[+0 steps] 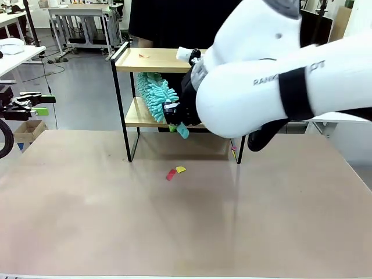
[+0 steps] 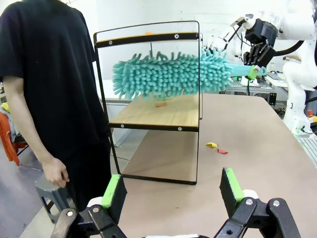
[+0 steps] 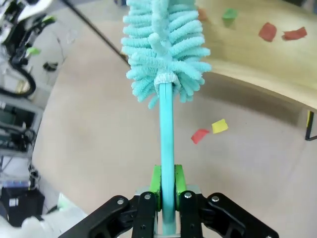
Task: Clean the shelf.
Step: Clean the specific section of the Shelf indicated by the human with the Duster.
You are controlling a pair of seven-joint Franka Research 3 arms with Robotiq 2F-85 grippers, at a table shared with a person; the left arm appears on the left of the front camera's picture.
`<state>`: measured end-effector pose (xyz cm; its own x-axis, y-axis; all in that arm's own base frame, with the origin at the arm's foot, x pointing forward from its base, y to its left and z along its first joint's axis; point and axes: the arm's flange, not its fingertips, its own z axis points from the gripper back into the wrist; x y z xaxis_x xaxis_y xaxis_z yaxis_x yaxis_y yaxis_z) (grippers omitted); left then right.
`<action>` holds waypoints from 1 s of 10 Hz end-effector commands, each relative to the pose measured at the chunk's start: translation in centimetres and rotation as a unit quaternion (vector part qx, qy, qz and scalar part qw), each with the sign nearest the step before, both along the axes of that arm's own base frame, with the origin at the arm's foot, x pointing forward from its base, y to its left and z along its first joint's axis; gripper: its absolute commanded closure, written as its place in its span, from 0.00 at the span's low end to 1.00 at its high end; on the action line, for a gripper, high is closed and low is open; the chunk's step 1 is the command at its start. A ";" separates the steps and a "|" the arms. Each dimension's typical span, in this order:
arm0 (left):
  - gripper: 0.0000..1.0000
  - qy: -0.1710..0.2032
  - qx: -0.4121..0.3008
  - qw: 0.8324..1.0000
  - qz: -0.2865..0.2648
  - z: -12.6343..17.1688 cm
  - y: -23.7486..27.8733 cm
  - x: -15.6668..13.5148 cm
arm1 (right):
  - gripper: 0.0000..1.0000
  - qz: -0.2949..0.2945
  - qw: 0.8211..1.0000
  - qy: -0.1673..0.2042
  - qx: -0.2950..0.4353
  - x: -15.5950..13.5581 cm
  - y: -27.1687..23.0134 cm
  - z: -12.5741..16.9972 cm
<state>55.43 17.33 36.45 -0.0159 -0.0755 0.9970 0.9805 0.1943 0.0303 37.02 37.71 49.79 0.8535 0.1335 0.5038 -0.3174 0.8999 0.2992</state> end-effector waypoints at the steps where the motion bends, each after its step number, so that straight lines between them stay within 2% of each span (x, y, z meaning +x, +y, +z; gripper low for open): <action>1: 0.00 -0.002 0.001 1.000 0.001 0.2 -0.1 -0.1 | 0.87 -0.059 0.998 -0.017 0.002 1.0 3.9 0.3; 2: 0.00 -0.002 0.001 1.000 0.001 0.2 -0.1 -0.1 | 0.87 -0.067 0.997 -0.031 0.006 1.1 4.9 0.2; 5: 0.00 -0.002 0.001 1.000 0.001 0.2 -0.1 -0.1 | 0.87 -0.083 0.996 -0.038 0.021 2.3 7.4 0.1; 10: 0.00 -0.002 0.001 1.000 0.001 0.2 -0.1 -0.1 | 0.87 -0.079 0.997 -0.010 0.016 4.2 11.3 -2.2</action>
<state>55.43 17.34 36.44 -0.0158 -0.0755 0.9970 0.9804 0.1945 0.0303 40.77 46.45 47.88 0.8483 0.0007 0.5295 -0.2047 0.9227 0.3267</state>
